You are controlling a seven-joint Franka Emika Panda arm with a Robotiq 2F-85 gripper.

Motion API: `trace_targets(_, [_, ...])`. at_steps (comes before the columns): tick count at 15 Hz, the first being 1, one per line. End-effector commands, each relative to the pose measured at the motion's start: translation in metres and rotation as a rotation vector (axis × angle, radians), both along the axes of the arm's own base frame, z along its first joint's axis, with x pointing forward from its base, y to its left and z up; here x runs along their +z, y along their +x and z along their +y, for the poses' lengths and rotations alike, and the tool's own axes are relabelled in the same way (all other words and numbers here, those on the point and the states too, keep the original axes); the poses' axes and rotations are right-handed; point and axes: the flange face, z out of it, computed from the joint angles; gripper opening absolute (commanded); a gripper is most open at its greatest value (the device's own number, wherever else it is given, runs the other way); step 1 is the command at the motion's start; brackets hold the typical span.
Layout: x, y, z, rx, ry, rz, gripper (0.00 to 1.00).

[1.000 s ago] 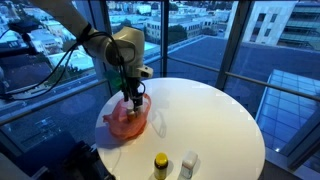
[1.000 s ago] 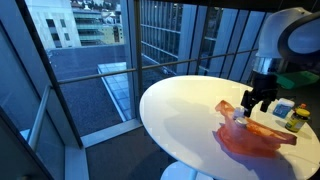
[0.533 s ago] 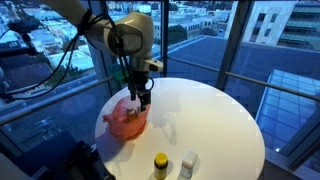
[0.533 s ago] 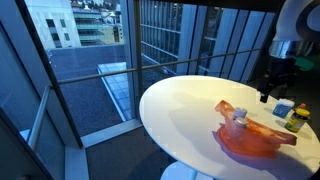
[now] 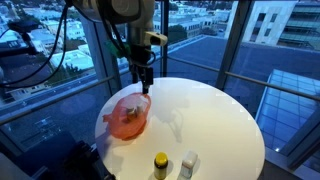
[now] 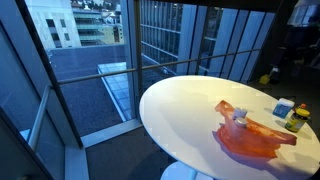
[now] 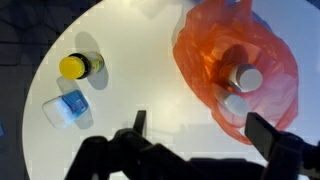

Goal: Put the white bottle in the plastic bag

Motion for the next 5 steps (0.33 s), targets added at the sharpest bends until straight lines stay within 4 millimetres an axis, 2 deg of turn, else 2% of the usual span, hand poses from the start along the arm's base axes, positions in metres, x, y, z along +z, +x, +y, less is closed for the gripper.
trace_targets(1, [0.0267, -0.0037, -0.0026, 0.003, -0.003, 0.005, 1.00])
trace_targets(5, [0.0207, -0.0050, 0.0000, -0.001, 0.002, 0.007, 1.00])
